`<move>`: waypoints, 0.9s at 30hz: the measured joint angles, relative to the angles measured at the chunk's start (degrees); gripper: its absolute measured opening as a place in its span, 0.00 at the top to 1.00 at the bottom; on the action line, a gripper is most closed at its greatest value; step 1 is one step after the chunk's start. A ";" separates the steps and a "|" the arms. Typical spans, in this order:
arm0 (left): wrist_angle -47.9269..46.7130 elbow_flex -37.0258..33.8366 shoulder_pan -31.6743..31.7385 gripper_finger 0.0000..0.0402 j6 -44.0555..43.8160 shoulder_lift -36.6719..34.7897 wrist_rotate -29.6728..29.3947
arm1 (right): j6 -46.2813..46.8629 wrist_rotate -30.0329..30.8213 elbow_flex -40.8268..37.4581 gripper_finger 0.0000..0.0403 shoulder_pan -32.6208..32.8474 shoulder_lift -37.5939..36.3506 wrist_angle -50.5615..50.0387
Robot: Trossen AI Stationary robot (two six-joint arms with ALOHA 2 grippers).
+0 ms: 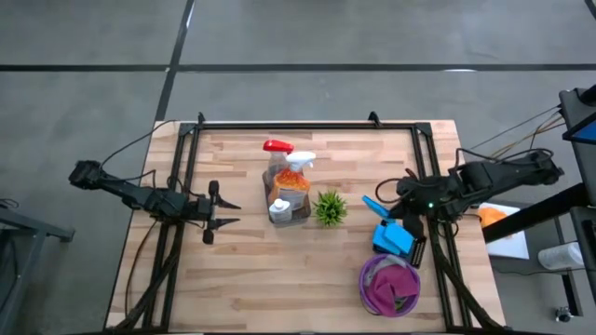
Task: Pick & Place Kitchen Items
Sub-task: Put the blue sponge into the black bin
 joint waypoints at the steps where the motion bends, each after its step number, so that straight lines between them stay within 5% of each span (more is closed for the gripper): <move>1: 0.00 0.00 0.00 0.60 0.00 0.00 0.00 | 0.41 -0.01 1.43 0.96 0.19 0.89 -2.05; 8: 0.00 0.00 0.00 0.60 0.24 0.00 -0.07 | -1.84 -0.37 9.00 0.96 2.28 8.86 -16.62; 20: 0.00 0.00 0.01 0.60 0.17 0.00 -0.12 | -6.28 -4.64 10.09 0.96 11.99 20.43 -28.92; 27: 0.00 0.00 -0.01 0.60 0.02 0.04 -0.12 | -6.50 0.93 13.07 0.96 21.12 24.77 -34.62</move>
